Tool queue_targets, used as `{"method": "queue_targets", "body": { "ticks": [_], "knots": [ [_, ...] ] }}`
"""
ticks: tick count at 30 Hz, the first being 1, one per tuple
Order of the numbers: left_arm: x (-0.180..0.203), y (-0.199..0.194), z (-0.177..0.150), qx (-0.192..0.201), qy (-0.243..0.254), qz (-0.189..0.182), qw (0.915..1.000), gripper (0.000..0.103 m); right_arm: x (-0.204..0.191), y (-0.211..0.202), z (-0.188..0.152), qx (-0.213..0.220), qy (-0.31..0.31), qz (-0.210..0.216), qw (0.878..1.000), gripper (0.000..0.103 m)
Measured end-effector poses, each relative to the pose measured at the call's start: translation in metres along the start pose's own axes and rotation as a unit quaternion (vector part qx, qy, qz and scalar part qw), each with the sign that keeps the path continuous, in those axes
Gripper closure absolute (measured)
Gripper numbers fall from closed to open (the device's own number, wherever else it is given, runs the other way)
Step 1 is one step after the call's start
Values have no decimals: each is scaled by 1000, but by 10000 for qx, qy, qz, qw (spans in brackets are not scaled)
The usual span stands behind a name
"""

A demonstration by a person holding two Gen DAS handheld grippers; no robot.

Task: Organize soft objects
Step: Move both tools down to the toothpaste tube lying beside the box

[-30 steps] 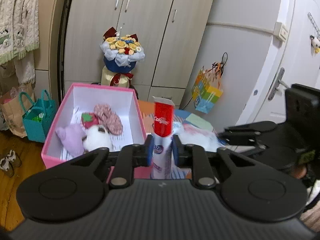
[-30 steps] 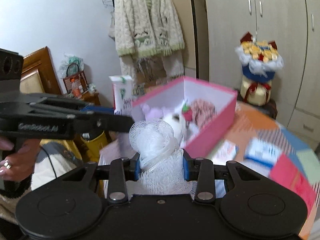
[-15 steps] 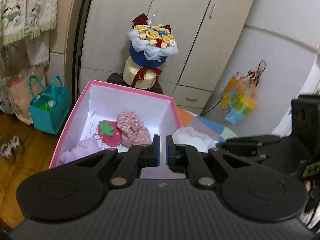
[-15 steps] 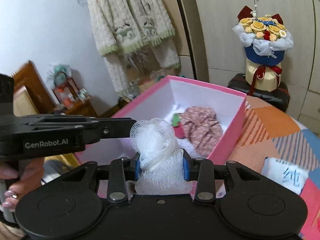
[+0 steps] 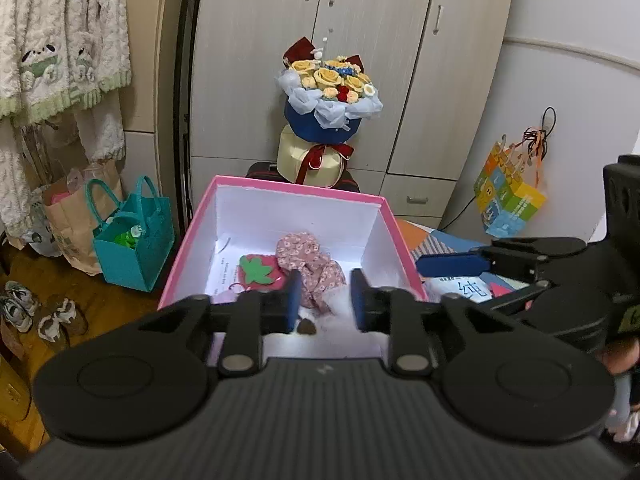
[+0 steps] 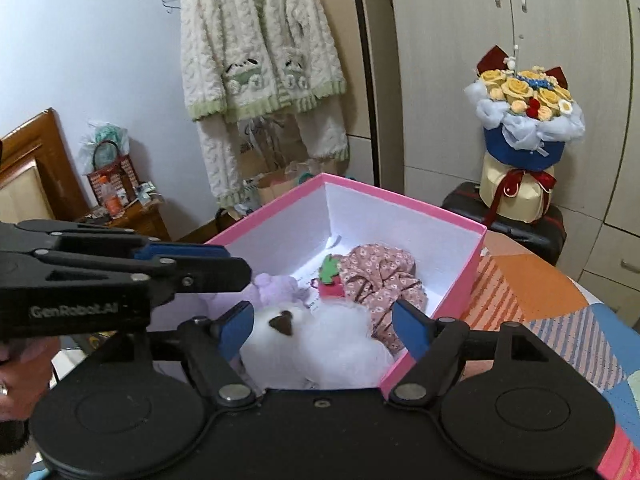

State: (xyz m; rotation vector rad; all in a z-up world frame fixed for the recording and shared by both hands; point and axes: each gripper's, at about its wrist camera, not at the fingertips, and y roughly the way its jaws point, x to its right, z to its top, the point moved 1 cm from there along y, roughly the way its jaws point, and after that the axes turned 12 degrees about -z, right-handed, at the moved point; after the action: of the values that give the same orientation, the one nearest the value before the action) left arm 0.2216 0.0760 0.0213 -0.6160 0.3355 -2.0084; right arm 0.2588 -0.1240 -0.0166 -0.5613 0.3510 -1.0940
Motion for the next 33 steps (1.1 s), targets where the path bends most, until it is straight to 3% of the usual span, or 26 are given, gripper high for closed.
{"method": "queue_targets", "body": {
  "ticks": [4, 9, 15, 21, 25, 33],
  "knots": [
    [-1, -26, -7, -24, 157, -27, 9999, 61, -7, -25, -9, 150, -151, 132, 9997, 23],
    [-4, -59, -22, -176, 297, -216, 9992, 55, -21, -62, -21, 419, -451, 271, 9977, 22],
    [-5, -73, -56, -713, 624, -234, 9952, 51, -58, -93, -52, 469, -1002, 863, 9901, 23],
    [-22, -73, -97, -1316, 470, -390, 9894, 50, -108, -79, -94, 141, -1700, 973, 9805, 23],
    [-32, -82, -119, -1454, 521, -338, 9874, 49, -132, -67, -116, 86, -2227, 819, 9714, 23],
    [-32, -84, -144, -1635, 921, -703, 9797, 45, -152, -23, -123, -4, -3032, 881, 9488, 23]
  ]
}}
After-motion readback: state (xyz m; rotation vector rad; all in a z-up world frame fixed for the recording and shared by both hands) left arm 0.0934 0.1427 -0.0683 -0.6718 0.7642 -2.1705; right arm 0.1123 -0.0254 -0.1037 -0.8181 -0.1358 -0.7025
